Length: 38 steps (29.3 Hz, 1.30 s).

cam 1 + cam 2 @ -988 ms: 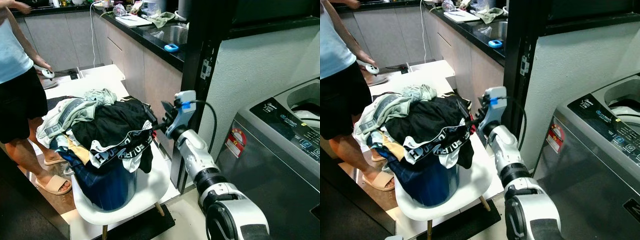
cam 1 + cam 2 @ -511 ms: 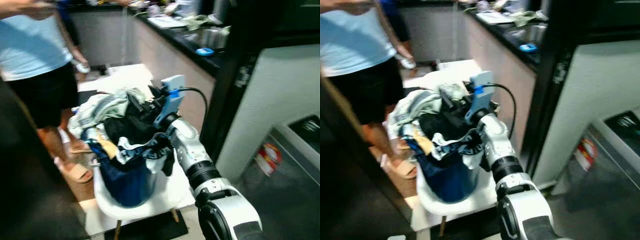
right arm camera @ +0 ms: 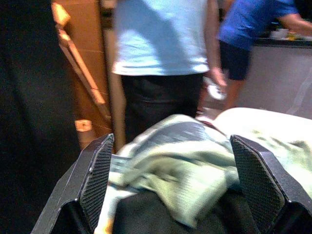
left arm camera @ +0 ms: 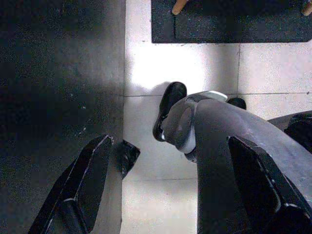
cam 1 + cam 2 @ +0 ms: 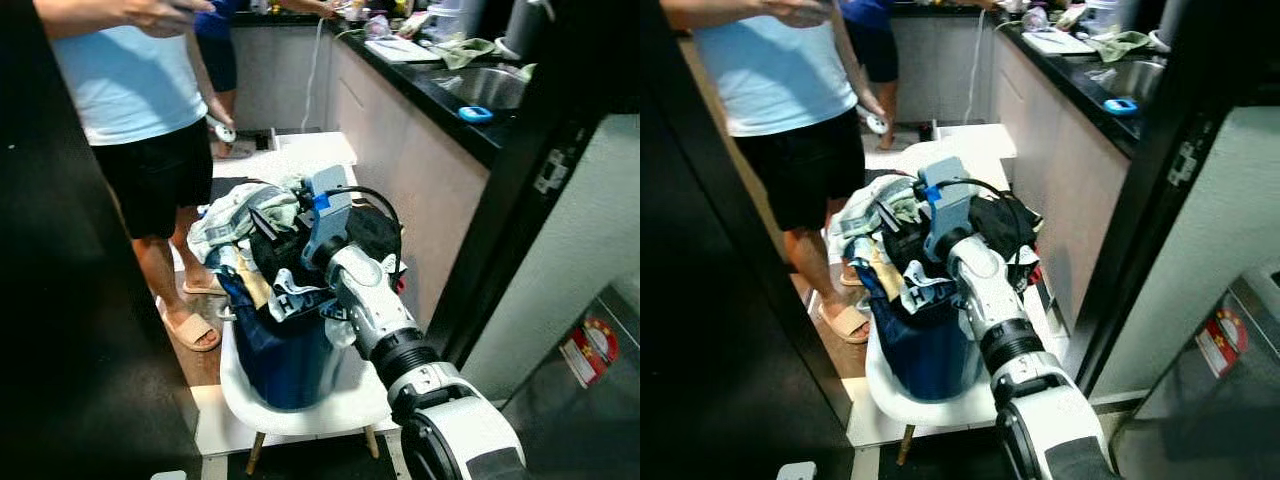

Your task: Clothes washing

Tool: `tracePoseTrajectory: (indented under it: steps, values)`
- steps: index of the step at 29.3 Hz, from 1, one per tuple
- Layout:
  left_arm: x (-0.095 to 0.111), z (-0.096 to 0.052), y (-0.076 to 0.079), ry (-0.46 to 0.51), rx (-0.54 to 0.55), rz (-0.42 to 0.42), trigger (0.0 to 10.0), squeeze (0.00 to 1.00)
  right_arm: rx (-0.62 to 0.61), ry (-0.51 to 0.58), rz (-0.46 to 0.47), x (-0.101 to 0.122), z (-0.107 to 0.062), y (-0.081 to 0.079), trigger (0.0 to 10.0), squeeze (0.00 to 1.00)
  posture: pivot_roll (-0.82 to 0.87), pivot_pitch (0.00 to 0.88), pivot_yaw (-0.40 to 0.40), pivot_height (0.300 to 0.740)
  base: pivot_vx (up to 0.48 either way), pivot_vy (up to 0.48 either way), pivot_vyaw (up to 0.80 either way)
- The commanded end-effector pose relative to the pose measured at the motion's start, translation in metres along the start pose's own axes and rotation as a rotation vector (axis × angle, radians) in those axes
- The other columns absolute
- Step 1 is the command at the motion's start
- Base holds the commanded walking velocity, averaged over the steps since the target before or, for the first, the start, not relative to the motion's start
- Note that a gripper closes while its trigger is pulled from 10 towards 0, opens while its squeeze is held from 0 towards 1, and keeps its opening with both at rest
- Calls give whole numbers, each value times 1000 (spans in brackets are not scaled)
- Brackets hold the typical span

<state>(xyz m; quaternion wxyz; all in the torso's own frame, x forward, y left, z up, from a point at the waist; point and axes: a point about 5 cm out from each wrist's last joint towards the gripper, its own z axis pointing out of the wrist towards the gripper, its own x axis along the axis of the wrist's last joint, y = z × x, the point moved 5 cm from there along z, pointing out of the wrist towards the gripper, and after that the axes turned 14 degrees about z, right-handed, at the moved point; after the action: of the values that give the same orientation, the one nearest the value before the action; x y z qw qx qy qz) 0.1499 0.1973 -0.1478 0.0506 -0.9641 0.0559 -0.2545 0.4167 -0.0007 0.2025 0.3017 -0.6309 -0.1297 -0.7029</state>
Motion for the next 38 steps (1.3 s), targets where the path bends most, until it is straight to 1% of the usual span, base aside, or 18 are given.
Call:
tracePoseTrajectory:
  steps: [1, 4, 6, 7, 10, 13, 17, 20, 26, 28, 29, 31, 32, 33, 35, 36, 37, 38]
  values:
    - [-12, -2, 2, -40, -8, -15, 10000, 0, -22, -20, -18, -2, 1, 1, 10000, 0, 8, 0, -67, 740, 0, 0, 0]
    - [-13, -2, 3, -40, -10, -20, 10000, 0, -123, -68, -71, -5, -3, 25, 10000, 0, 7, 0, -68, 740, 0, 0, 0]
    - [-13, -2, 3, -41, -11, -21, 10000, 0, -128, -86, -72, -6, -5, 29, 10000, 0, 4, 0, -71, 740, 0, 0, 0]
    - [-15, -3, 5, -44, -13, -23, 10000, 0, -109, -139, -76, -14, -7, 30, 10000, 0, 4, 0, -71, 740, 0, 0, 0]
    - [-17, -3, 6, -46, -14, -24, 10000, 0, -87, -178, -71, -19, -9, 30, 10000, 0, 4, 0, -71, 740, 0, 0, 0]
    - [-21, -4, 9, -54, -20, -26, 10000, 0, -24, -273, -36, -33, -14, 23, 10000, 0, -12, 0, -70, 740, 0, 0, 0]
    - [-23, -5, 10, -57, -22, -26, 10000, 0, -13, -297, -12, -37, -15, 19, 10000, 0, -12, 0, -70, 740, 0, 0, 0]
    - [-25, -5, 11, -61, -25, -26, 10000, 0, -6, -340, 51, -43, -17, 11, 10000, 0, -14, 0, -74, 740, 0, 0, 0]
    - [-28, -6, 13, -67, -27, -24, 10000, 0, -41, -353, 95, -42, -16, 11, 10000, 0, -13, 5, -77, 740, 0, 0, 0]
    - [-30, -7, 13, -69, -28, -24, 10000, 0, -68, -345, 110, -40, -15, 13, 10000, 0, -11, 6, -77, 740, 0, 0, 0]
    - [-31, -7, 13, -71, -28, -24, 10000, 0, -103, -332, 152, -38, -14, 16, 10000, 0, -9, 8, -77, 740, 0, 0, 0]
    - [-31, -7, 13, -71, -28, -24, 10000, 0, -103, -332, 152, -38, -14, 16, 10000, 0, -9, 8, -77, 740, 0, 0, 0]
    - [-31, -7, 12, -72, -28, -24, 10000, 0, -127, -322, 247, -35, -11, 16, 10000, 0, -5, 8, -77, 740, 0, 0, 0]
    - [-31, -7, 12, -72, -28, -24, 10000, 0, -127, -322, 247, -35, -11, 16, 10000, 0, -5, 8, -77, 740, 0, 0, 0]
    - [-30, -7, 12, -69, -27, -25, 10000, 0, -132, -319, 437, -29, -8, 9, 10000, 0, -5, 4, -78, 740, 0, 0, 0]
    - [-30, -7, 12, -69, -27, -25, 10000, 0, -132, -319, 437, -29, -8, 9, 10000, 0, -5, 4, -78, 740, 0, 0, 0]
    - [-29, -7, 11, -66, -27, -24, 10000, 0, -123, -324, 496, -27, -6, 5, 10000, 0, -5, 3, -80, 740, 0, 0, 0]
    - [-29, -7, 11, -66, -27, -24, 10000, 0, -123, -324, 496, -27, -6, 5, 10000, 0, -5, 3, -80, 740, 0, 0, 0]
